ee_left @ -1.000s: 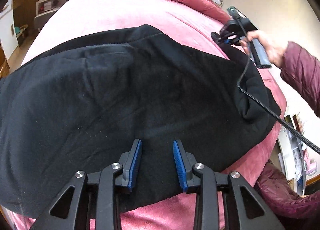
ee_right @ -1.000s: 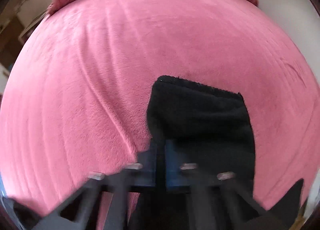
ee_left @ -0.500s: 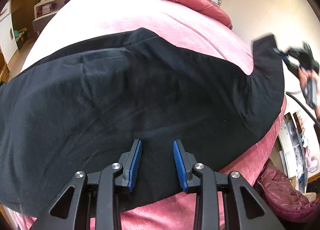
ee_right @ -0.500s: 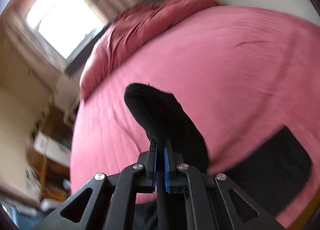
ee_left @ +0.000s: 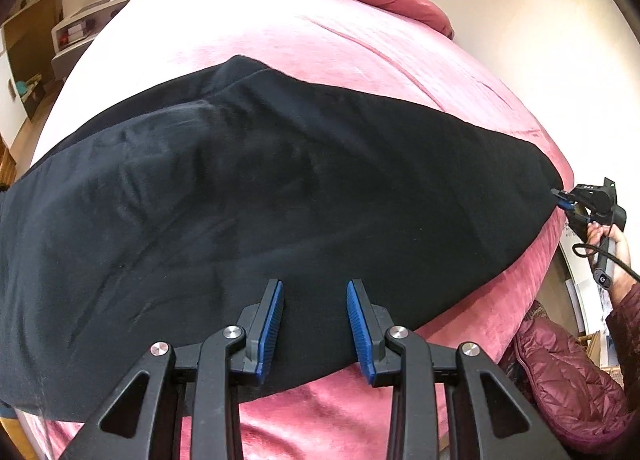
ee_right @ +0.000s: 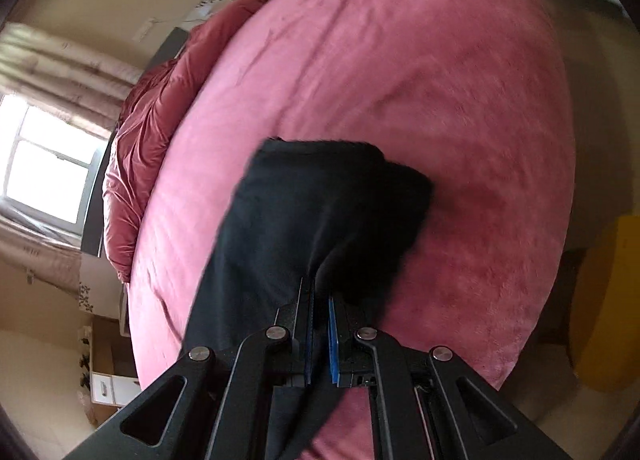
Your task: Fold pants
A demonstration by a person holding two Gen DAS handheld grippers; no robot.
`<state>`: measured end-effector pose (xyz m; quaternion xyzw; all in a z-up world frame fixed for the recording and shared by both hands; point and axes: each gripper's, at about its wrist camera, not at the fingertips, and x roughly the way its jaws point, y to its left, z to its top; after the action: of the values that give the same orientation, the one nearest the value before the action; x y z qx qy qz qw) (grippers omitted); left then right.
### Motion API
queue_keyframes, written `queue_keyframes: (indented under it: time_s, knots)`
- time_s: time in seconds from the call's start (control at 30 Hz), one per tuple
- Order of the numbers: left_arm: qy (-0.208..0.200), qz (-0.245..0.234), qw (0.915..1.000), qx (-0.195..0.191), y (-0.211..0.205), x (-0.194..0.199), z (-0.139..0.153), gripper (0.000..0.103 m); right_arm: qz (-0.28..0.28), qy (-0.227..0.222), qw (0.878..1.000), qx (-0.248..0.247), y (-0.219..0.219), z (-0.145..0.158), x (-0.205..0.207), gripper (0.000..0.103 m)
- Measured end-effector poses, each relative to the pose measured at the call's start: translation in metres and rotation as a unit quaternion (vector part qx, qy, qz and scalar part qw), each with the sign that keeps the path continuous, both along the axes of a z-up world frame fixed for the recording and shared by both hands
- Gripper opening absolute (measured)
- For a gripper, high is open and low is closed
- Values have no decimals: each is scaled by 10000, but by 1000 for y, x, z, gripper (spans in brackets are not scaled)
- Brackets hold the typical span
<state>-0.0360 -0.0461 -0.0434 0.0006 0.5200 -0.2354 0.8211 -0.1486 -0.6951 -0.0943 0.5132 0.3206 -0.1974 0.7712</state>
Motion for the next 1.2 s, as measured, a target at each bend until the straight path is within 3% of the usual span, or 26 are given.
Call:
queue_keyframes:
  time_s: [0.13,0.27,0.33,0.37,0.53,0.77,0.87,0.93,0.97,1.03,1.13,1.2]
  knots:
    - [5,-62,10000,35,-13,5,-3,33,-96,-79,9998,124,-8,-6,1,17]
    - [-17,-120,9999,72,-21,4,-7,33,-123,-86,9999,37,-16,-2,-2,18]
    - [-41,-148,9999,66,-24,3,-7,33,-42,-31,9999,-147,-17,4,6,15]
    - [-46,-145,9999,62,-24,3,-8,33,-12,32,9997,-247,-17,7,10,7]
    - [-31,-51,10000,-4,-18,0,-9,33,13,170,9986,-502,-15,16,1,6]
    - [-70,50,9999,-50,-4,-5,-12,33,49,631,9972,-403,-21,-9,-4,6]
    - [-106,198,9997,-88,7,-10,-8,33,87,635,9972,-375,-22,-3,-4,14]
    - [-71,338,9993,-167,22,-11,-2,33,122,741,9961,-471,-19,6,-7,33]
    - [-67,408,9989,-208,29,-13,0,34,197,795,9951,-560,-16,11,-8,46]
    - [-56,606,9978,-270,46,-17,5,35,462,909,9909,-873,-1,24,-10,47]
    - [19,1052,9939,-325,77,-23,10,36,1422,910,9762,-1358,42,47,5,47]
    - [67,1519,9874,-444,108,-29,14,36,2370,763,9556,-1577,87,59,23,47]
